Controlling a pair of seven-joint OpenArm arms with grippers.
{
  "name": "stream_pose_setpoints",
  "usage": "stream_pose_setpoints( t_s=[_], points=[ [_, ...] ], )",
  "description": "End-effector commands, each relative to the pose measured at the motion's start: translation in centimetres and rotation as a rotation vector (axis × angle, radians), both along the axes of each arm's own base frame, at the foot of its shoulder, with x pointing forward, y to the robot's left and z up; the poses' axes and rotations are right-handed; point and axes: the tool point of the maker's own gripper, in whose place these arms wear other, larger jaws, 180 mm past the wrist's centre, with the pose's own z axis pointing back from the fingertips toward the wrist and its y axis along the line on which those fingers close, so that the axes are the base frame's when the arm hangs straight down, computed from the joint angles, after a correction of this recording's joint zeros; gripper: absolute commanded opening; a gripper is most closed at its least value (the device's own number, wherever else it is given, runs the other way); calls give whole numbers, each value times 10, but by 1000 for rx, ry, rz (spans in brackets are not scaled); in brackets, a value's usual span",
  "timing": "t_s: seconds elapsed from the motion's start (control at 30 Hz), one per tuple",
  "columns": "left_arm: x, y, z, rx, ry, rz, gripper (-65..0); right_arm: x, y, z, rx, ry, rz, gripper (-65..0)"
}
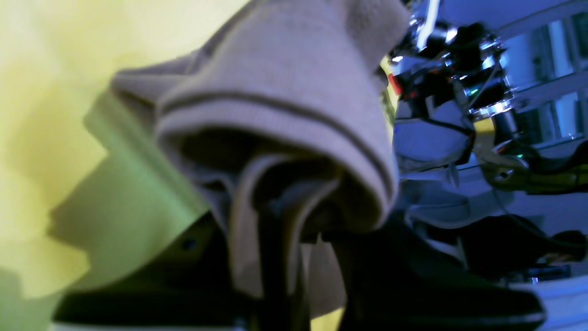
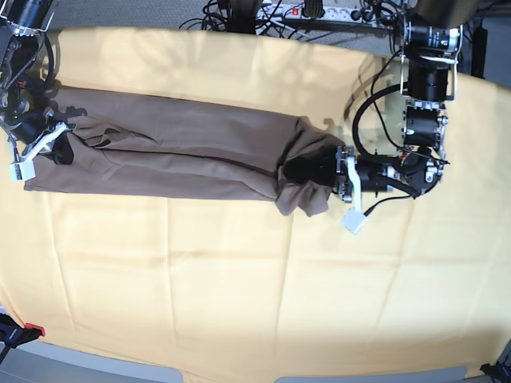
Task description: Fold the T-shirt properly
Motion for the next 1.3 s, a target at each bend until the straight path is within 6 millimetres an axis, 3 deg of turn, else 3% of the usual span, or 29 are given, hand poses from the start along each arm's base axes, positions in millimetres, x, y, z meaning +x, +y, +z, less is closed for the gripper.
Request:
stream_pose_setpoints(
  t_s=[0.0, 0.27, 0.47, 0.6, 0.67, 0.83, 1.13, 1.27],
  points=[
    [10, -9, 19, -45, -61, -7, -650, 3, -7, 7, -24, -13, 3, -650],
    [4, -69, 37, -199, -76, -54, -650, 3, -7, 7, -24, -12, 4, -650],
    [8, -94, 25, -153, -87, -18, -650, 2, -7, 6, -26, -4, 5, -650],
    [8, -104, 29, -202, -81, 11, -337, 3, -6, 7, -22, -6, 5, -650],
    [9, -107, 31, -214, -82, 22, -239, 2, -6, 6, -22, -5, 5, -650],
    [17, -117, 47, -320, 52, 81, -232, 3, -6, 7, -19, -7, 5, -613],
    [10, -123, 60, -397, 25, 48, -232, 3, -6, 7, -19, -7, 5, -613],
    [1, -137, 65, -447, 49, 25, -232, 3, -6, 7, -19, -8, 5, -613]
  ],
)
